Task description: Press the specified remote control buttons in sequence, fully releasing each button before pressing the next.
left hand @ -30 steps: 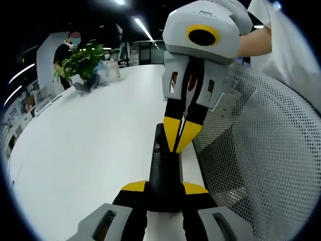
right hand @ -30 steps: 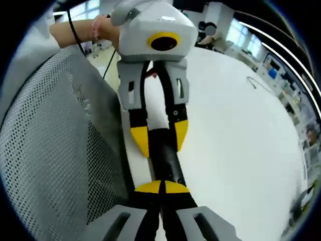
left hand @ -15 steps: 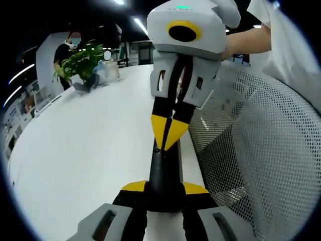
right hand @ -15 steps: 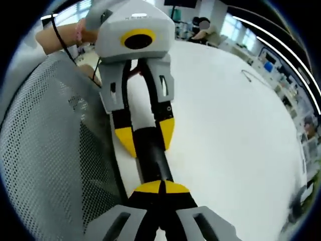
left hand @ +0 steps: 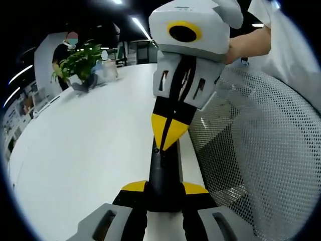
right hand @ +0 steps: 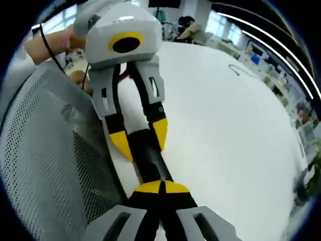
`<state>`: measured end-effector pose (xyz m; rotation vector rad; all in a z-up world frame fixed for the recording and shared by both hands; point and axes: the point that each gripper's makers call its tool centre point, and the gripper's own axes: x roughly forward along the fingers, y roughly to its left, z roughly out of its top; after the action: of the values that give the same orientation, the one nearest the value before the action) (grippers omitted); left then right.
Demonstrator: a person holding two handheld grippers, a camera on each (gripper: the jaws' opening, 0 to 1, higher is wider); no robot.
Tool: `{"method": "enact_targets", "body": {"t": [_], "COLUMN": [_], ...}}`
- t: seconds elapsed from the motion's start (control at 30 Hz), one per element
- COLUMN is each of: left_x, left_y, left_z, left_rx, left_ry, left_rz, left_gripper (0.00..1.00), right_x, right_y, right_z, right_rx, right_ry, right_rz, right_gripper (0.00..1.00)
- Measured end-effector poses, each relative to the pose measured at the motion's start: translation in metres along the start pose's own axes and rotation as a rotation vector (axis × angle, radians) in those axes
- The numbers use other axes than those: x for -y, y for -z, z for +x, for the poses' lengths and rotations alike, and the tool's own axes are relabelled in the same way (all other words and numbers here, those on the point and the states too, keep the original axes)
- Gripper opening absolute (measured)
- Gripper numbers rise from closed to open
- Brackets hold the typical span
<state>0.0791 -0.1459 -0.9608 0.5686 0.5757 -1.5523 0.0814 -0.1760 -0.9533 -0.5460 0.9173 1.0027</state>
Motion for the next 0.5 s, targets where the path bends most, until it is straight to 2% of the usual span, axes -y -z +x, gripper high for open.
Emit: {"method": "enact_targets", "body": {"t": [0.07,0.23,0.37,0.5], "left_x": [0.0,0.0,0.0,0.0], "left_y": [0.0,0.0,0.001,0.001], "left_z": [0.0,0.0,0.0,0.0], "left_rx": [0.002,0.006,0.012,0.01], "left_ry": [0.0,-0.003,-0.004,-0.004], "left_rz": [-0.001,-0.005,-0.007,-0.006], "left_gripper": [0.24,0.24,0.24,0.24], "right_x": [0.002,0.011,0.007,0.009], "right_y": [0.0,0.001,0.0,-0.001], "right_z": [-0.001,-0.002,0.003,0.004], "right_rx": [-0.005,-0.038,-0.06,-0.082], "right_ry": [-0.041,-0.039,-0.1,-0.12], "right_rz": [0.017,-0.014,-0.007,-0.016], "right_gripper": [0.0,0.0,0.0,0.0]}}
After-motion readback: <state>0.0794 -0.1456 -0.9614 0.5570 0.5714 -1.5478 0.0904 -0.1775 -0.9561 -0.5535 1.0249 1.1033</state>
